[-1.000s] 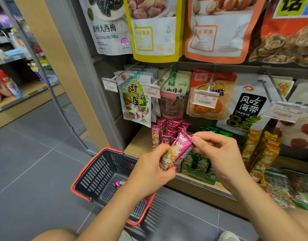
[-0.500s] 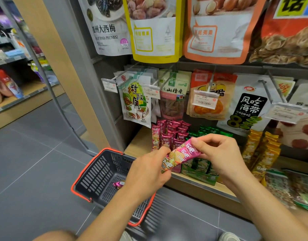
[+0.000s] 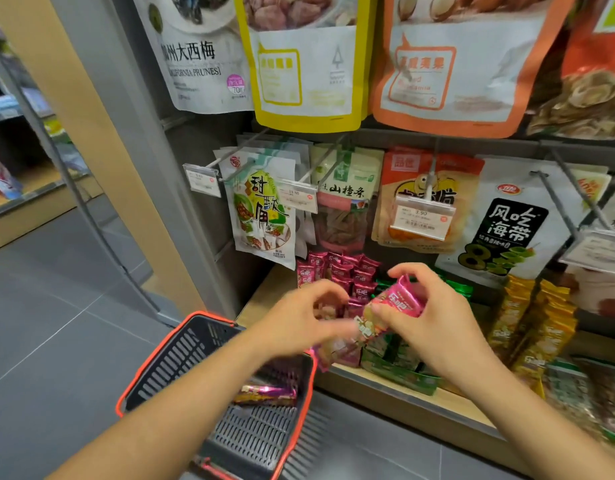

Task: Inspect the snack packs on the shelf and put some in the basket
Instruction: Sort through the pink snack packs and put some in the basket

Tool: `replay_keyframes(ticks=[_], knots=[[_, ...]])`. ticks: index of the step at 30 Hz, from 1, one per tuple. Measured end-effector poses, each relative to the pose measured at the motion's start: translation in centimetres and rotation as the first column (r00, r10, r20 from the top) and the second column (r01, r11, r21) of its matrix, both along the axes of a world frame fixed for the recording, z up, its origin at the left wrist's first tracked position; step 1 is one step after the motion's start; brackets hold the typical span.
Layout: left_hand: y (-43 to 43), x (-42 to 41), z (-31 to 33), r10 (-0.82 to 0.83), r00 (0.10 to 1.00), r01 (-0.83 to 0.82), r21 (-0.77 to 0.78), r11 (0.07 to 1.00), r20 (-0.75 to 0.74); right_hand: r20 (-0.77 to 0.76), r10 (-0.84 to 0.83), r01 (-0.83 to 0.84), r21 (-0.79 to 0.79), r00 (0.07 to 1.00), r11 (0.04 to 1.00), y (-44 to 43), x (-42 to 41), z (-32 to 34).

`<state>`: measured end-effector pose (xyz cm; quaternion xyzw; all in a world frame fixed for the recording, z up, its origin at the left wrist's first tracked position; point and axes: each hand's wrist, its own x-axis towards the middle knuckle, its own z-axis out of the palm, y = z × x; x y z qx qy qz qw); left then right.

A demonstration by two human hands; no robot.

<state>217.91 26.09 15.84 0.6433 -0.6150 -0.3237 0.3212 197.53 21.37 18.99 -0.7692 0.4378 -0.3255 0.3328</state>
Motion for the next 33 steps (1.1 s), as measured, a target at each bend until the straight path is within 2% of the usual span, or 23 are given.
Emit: replay_keyframes(ticks=[1, 2, 3, 4, 6, 8, 9, 12, 15, 19, 23, 26, 30, 33], knots=[[-1.7, 1.4, -0.5, 0.078, 0.997, -0.079, -0.023, 0.997, -0.025, 0.018, -0.016, 0.017, -0.038, 1.0, 0.999, -0.2, -0.1, -0.2], [-3.5, 2.8, -0.9, 0.151, 0.988, -0.15, -0.036, 0.988, 0.015, 0.032, -0.026, 0.028, -0.081, 0.999, 0.996, -0.4, -0.2, -0.2], [-5.4, 4.0, -1.4, 0.176, 0.976, -0.172, -0.045, 0.984, 0.13, 0.038, -0.026, 0.03, -0.12, 0.999, 0.992, -0.5, -0.2, -0.2], [-7.1, 4.9, -2.0, 0.136, 0.947, -0.125, -0.055, 0.991, 0.293, 0.04, -0.017, 0.023, -0.15, 0.999, 0.988, -0.6, -0.2, -0.1], [-10.4, 5.9, -3.5, -0.007, 0.824, 0.029, -0.03, 0.999, 0.567, 0.051, 0.007, 0.005, -0.219, 0.999, 0.976, -0.7, 0.0, 0.2], [-12.9, 6.7, -5.1, -0.1, 0.714, 0.094, 0.047, 0.994, 0.693, 0.063, 0.006, 0.015, -0.337, 0.998, 0.941, -0.8, 0.2, 0.5], [-13.8, 7.1, -5.7, -0.117, 0.689, 0.098, 0.067, 0.993, 0.716, 0.053, -0.004, 0.025, -0.421, 0.999, 0.907, -1.0, 0.5, 0.6], [-15.6, 8.0, -7.3, -0.136, 0.636, 0.111, 0.084, 0.99, 0.76, -0.023, 0.02, -0.03, -0.644, 1.0, 0.764, -1.8, 1.9, 0.6], [-16.6, 8.2, -8.3, -0.159, 0.636, 0.117, 0.109, 0.987, 0.755, -0.071, 0.019, -0.064, -0.718, 0.997, 0.693, -3.4, 3.5, -0.5], [-17.5, 8.1, -9.3, -0.226, 0.605, 0.162, 0.16, 0.974, 0.763, -0.098, -0.018, -0.059, -0.721, 0.995, 0.69, -5.4, 5.9, -2.1], [-16.9, 7.7, -9.0, -0.195, 0.696, 0.183, 0.092, 0.979, 0.691, -0.108, -0.023, -0.06, -0.701, 0.994, 0.71, -6.5, 7.8, -2.8], [-15.3, 8.5, -8.9, -0.217, 0.671, 0.221, 0.088, 0.971, 0.709, -0.081, -0.004, -0.05, -0.654, 0.997, 0.755, -7.7, 8.8, -2.3], [-14.4, 9.5, -8.4, -0.236, 0.736, 0.175, 0.159, 0.972, 0.634, -0.129, 0.0, -0.065, -0.505, 0.992, 0.861, -9.7, 10.3, -1.7], [-15.2, 9.0, -8.2, -0.298, 0.739, 0.209, 0.214, 0.954, 0.605, -0.127, -0.029, -0.043, -0.528, 0.991, 0.848, -10.7, 10.7, -1.8]])
